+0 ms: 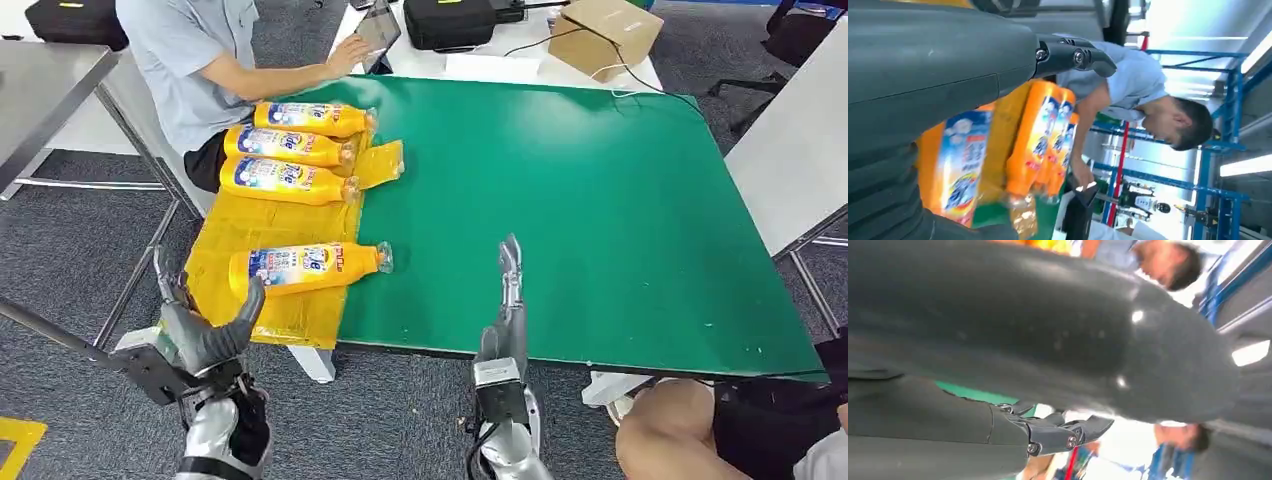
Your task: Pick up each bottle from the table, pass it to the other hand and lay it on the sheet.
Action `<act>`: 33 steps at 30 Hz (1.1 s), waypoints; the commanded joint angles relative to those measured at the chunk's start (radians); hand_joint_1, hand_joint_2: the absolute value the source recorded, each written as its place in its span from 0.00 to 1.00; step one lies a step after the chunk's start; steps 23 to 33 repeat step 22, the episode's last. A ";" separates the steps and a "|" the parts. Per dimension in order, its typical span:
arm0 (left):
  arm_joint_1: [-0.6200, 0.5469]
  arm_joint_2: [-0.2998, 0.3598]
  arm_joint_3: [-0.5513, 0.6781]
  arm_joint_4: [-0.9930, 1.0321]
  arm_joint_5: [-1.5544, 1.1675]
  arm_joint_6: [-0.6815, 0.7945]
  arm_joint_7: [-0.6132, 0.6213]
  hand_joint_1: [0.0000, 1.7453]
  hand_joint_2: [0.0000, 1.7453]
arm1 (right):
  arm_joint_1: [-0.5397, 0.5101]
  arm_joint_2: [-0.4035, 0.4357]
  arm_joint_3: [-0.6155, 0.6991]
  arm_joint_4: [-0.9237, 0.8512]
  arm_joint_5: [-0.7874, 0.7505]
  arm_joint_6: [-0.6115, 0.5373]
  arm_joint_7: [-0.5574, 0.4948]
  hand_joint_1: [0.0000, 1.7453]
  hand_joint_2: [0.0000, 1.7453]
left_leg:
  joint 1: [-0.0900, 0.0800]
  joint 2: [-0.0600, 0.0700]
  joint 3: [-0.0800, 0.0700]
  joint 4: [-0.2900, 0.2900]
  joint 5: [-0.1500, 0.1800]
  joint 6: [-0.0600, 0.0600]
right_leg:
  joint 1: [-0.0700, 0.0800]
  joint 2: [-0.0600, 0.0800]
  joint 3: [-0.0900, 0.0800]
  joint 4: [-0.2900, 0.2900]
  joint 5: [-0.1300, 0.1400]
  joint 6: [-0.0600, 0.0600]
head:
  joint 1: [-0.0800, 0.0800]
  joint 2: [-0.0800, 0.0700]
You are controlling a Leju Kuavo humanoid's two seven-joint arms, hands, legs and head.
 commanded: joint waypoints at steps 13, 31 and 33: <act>0.036 0.045 -0.189 0.025 -0.061 -0.160 0.029 0.00 1.00 | 0.078 0.074 -0.219 -0.095 0.187 -0.130 -0.049 0.00 1.00 | 0.000 -0.002 0.005 -0.002 0.000 0.000 | 0.000 -0.003 0.006 -0.001 -0.001 -0.001 | 0.000 0.000; 0.035 0.047 -0.180 0.048 -0.060 -0.249 -0.039 0.00 1.00 | 0.097 0.069 -0.230 -0.106 0.159 -0.130 -0.049 0.00 1.00 | 0.000 -0.001 0.005 -0.002 0.000 -0.001 | 0.001 -0.002 0.005 -0.001 -0.001 -0.001 | 0.000 0.000; 0.035 0.047 -0.180 0.048 -0.060 -0.249 -0.039 0.00 1.00 | 0.097 0.069 -0.230 -0.106 0.159 -0.130 -0.049 0.00 1.00 | 0.000 -0.001 0.005 -0.002 0.000 -0.001 | 0.001 -0.002 0.005 -0.001 -0.001 -0.001 | 0.000 0.000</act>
